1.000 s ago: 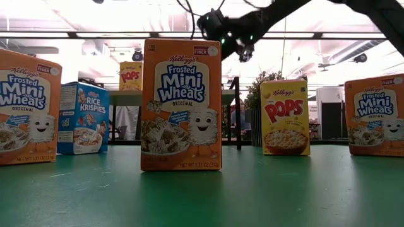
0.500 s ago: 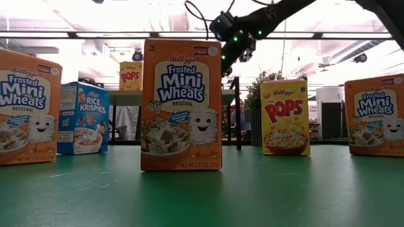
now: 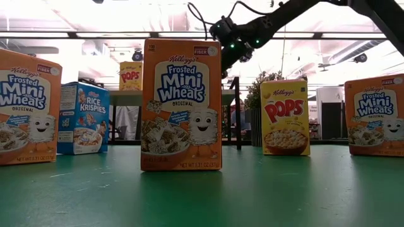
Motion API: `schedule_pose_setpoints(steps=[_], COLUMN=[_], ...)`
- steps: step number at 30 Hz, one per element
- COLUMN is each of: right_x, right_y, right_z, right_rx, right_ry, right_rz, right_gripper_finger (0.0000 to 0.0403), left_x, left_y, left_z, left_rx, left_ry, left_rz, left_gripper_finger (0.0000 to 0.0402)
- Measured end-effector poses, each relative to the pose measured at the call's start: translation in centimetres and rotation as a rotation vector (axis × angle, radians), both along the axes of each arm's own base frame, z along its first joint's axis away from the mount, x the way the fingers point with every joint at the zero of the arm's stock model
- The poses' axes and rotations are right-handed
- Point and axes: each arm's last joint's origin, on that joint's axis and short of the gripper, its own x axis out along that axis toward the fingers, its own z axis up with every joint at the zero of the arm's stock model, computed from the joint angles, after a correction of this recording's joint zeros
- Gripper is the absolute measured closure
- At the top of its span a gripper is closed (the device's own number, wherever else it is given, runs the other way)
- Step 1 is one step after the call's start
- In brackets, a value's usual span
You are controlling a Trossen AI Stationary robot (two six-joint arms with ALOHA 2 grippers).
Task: Stack cereal on shelf
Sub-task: Put the top right blue cereal box on the shelf
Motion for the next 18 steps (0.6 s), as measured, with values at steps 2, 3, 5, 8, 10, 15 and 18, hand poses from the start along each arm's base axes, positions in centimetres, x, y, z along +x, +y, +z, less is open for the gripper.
schedule_pose_setpoints(steps=[2, 3, 5, 8, 10, 15, 18], right_x=[0.05, 0.07, 0.13, 0.27, 0.34, 0.36, 0.32], right_y=[-0.03, -0.04, -0.01, 0.05, 0.10, 0.11, 0.17], right_z=[0.14, 0.18, 0.30, 0.51, 0.62, 0.63, 0.47], right_rx=[-0.008, -0.010, -0.010, -0.015, -0.020, -0.012, 0.014], right_ry=[-0.013, -0.018, -0.032, -0.059, -0.068, -0.076, -0.073], right_rz=[0.000, 0.002, 0.019, 0.026, 0.028, 0.024, 0.016], right_gripper_finger=[0.0394, 0.0394, 0.0394, 0.0394, 0.0394, 0.0394, 0.0394], left_x=[0.00, 0.00, 0.00, 0.00, 0.00, 0.00, 0.00], left_y=[0.00, 0.00, 0.00, 0.00, 0.00, 0.00, 0.00], left_z=[0.00, 0.00, 0.00, 0.01, 0.01, 0.01, 0.01], left_rx=[0.000, 0.000, 0.000, 0.000, 0.000, 0.000, 0.000], left_ry=[0.000, 0.000, 0.000, -0.001, -0.001, -0.002, -0.002], left_rz=[0.000, 0.000, 0.000, 0.000, 0.000, 0.000, 0.000], left_gripper_finger=[0.0170, 0.0170, 0.0170, 0.0170, 0.0170, 0.0170, 0.0170])
